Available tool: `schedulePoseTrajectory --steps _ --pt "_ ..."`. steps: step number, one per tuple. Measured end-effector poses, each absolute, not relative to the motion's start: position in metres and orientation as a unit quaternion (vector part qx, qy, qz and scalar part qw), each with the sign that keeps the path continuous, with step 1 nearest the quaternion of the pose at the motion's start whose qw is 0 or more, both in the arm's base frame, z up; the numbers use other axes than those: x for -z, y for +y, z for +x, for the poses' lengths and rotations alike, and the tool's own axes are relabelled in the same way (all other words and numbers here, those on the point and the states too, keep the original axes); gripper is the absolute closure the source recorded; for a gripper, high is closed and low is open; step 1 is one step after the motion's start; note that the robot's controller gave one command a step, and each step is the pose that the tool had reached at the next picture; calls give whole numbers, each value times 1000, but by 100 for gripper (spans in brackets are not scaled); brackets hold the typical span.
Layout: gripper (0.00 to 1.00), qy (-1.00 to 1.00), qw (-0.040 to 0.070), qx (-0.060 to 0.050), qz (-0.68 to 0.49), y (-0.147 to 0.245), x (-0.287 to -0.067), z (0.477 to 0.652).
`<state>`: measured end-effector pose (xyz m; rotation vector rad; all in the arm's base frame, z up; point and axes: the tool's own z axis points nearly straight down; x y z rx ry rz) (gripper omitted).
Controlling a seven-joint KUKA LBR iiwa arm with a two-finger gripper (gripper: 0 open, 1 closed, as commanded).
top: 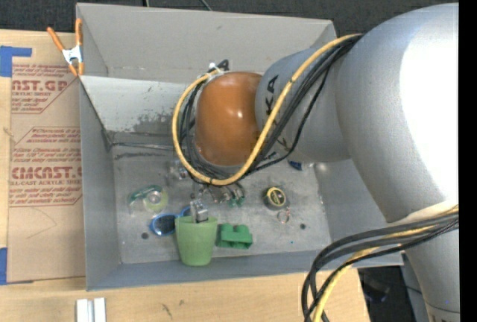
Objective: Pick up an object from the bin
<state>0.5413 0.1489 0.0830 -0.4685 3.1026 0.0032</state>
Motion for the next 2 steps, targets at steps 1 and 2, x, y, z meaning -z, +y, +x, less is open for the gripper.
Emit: schedulePoseTrajectory --steps 1,2 --pt "0 981 12 -3 -191 186 -77 513" --pt "100 982 1 -1 -190 182 -73 508"
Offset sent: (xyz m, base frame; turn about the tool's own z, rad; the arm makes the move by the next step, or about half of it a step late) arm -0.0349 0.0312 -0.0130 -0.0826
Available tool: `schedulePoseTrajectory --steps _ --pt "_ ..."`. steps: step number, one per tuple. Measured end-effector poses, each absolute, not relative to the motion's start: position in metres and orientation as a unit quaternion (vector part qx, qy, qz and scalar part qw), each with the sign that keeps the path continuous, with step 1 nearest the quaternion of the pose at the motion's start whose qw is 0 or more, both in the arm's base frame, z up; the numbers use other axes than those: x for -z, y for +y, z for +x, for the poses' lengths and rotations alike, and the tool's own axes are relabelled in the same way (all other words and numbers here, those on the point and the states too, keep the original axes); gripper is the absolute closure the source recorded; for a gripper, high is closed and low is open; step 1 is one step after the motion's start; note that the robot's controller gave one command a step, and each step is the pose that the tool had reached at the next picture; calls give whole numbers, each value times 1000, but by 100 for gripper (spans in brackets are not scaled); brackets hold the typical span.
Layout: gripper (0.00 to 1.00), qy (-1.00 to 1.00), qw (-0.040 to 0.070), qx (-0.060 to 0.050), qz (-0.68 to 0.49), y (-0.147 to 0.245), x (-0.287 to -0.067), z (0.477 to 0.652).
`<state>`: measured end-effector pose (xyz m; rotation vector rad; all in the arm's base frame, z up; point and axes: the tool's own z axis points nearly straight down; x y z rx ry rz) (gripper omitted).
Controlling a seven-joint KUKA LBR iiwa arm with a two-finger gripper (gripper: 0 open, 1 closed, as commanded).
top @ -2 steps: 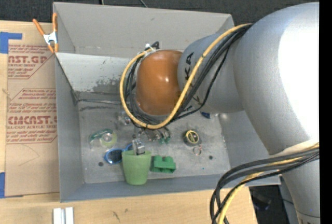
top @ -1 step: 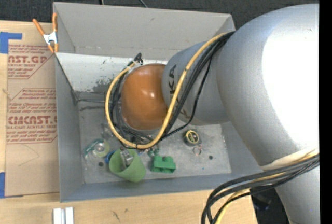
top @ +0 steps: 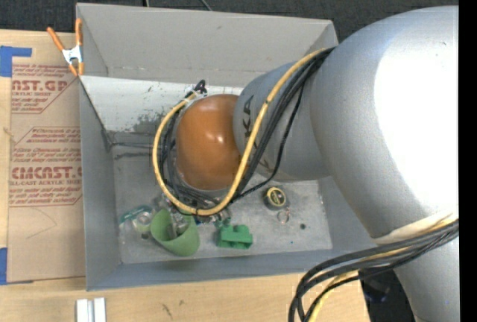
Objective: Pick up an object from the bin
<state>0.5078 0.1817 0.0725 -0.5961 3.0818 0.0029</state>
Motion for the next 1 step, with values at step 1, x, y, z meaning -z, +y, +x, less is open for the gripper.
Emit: schedulePoseTrajectory --steps 1 --pt "100 980 6 0 -199 163 -237 520"
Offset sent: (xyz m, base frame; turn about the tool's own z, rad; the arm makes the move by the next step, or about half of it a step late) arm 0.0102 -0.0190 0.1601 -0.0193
